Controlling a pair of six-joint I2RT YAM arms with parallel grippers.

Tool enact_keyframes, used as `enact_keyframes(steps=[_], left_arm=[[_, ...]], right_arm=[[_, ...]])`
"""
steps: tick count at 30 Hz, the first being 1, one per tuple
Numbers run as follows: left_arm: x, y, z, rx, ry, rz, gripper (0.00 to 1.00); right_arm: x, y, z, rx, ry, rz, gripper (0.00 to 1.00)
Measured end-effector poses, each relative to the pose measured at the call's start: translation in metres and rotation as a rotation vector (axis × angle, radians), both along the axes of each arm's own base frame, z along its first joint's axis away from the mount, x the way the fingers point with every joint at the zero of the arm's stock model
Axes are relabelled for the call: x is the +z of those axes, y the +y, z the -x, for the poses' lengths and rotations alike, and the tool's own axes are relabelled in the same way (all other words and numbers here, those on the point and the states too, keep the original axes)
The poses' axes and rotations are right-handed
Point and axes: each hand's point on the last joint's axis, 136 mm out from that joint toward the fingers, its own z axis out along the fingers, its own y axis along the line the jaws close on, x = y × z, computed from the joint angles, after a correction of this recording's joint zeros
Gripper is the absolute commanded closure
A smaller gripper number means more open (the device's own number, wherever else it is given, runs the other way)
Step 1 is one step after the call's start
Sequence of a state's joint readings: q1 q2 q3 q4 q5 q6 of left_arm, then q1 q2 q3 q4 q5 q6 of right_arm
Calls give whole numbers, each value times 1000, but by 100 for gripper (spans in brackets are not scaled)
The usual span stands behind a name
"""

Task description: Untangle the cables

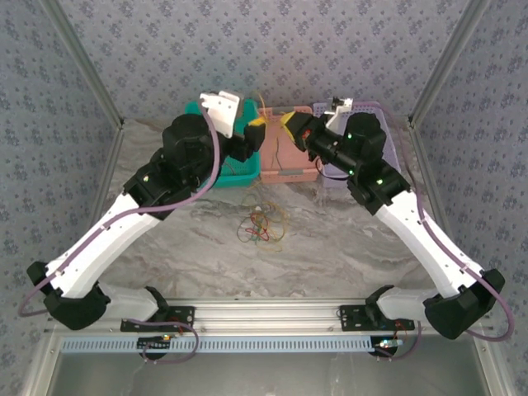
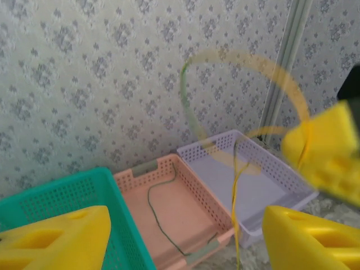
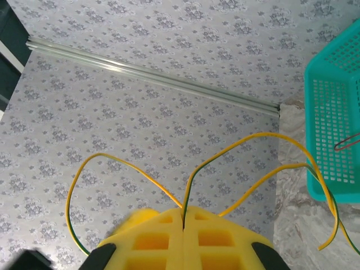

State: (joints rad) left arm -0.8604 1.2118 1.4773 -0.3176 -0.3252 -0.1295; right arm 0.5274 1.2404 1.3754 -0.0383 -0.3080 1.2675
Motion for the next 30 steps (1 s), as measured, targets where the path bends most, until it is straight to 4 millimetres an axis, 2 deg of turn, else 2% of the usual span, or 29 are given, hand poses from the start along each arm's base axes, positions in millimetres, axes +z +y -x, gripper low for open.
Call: enact_keyframes(steps=[4,6,10,12,17,22,24,26,27,29,30], left_arm=[[-48,18,22,-13,68,73,27],[-77,17,29,-44,112,108,27],[-131,-9,31,-118,208,128,22],[-147,-26,27,-148,243,118,21],[-158,-55,14,-191,246,121,20],[-144,-79,-2,-218,204,137,19],[-139,-86,-7,-221,189,138,21],[-137,-93,-13,-222,180,131,31],[-135,-96,-16,-219,175,128,44],[-132,-101,-22,-215,163,118,97],[-131,-101,-25,-208,158,115,100]], right_arm=[[4,-9,1,3,-2,11,100],[4,-12,1,5,2,14,100],[3,-15,3,13,6,23,100],[2,-14,4,18,9,25,100],[2,-16,8,18,16,28,100],[7,-20,15,18,8,24,100],[9,-21,17,18,2,21,100],[12,-22,19,18,-4,18,100],[13,-22,20,18,-8,16,100],[15,-24,22,18,-13,14,100],[17,-25,23,16,-16,12,100]])
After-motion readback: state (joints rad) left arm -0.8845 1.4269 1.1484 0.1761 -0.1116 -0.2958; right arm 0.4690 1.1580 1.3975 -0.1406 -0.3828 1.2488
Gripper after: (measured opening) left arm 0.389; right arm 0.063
